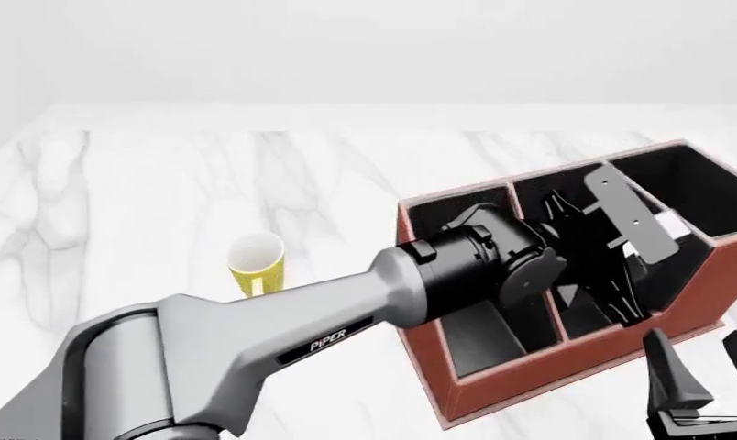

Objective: Pick up the book and place it in the back compartment of the caddy.

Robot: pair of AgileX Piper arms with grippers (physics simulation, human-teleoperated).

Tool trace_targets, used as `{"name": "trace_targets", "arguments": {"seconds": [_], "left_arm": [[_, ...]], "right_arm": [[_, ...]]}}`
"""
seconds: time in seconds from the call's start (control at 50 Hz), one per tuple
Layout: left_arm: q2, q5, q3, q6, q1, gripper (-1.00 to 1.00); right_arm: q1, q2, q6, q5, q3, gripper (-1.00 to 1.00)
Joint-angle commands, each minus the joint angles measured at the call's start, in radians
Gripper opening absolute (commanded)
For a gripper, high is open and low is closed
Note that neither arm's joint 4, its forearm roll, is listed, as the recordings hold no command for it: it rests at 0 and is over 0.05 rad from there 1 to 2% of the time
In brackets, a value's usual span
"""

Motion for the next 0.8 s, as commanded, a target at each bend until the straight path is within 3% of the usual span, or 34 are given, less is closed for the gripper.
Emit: {"name": "trace_targets", "arguments": {"seconds": [0.02, 0.22, 0.26, 0.3, 0.56, 0.68, 0.76, 0.78, 0.8], "left_arm": [[0.031, -0.025, -0.032, -0.018, 0.022, -1.0], [0.068, -0.05, -0.035, -0.022, 0.03, -1.0], [0.061, -0.061, -0.028, -0.056, 0.023, -1.0], [0.079, -0.048, -0.043, -0.026, 0.028, -1.0], [0.1, -0.073, -0.02, -0.035, 0.024, -1.0], [0.127, -0.064, -0.059, -0.027, 0.043, -1.0], [0.119, -0.07, -0.027, -0.045, 0.023, -1.0], [0.122, -0.072, -0.03, -0.037, 0.028, 1.0], [0.127, -0.074, -0.04, -0.03, 0.037, 1.0]], "right_arm": [[0.0, 0.005, 0.002, -0.003, 0.0, 1.0], [-0.001, 0.017, 0.007, -0.014, 0.0, 1.0], [-0.001, 0.028, 0.008, -0.024, 0.0, 1.0], [0.0, 0.027, 0.008, -0.023, 0.0, 1.0], [-0.001, -0.008, 0.008, 0.012, -0.001, 1.0], [-0.001, -0.013, 0.009, 0.016, 0.0, 1.0], [-0.001, -0.018, 0.009, 0.02, 0.0, 1.0], [-0.001, -0.017, 0.009, 0.019, 0.0, 1.0], [-0.001, -0.016, 0.009, 0.018, 0.0, 1.0]]}}
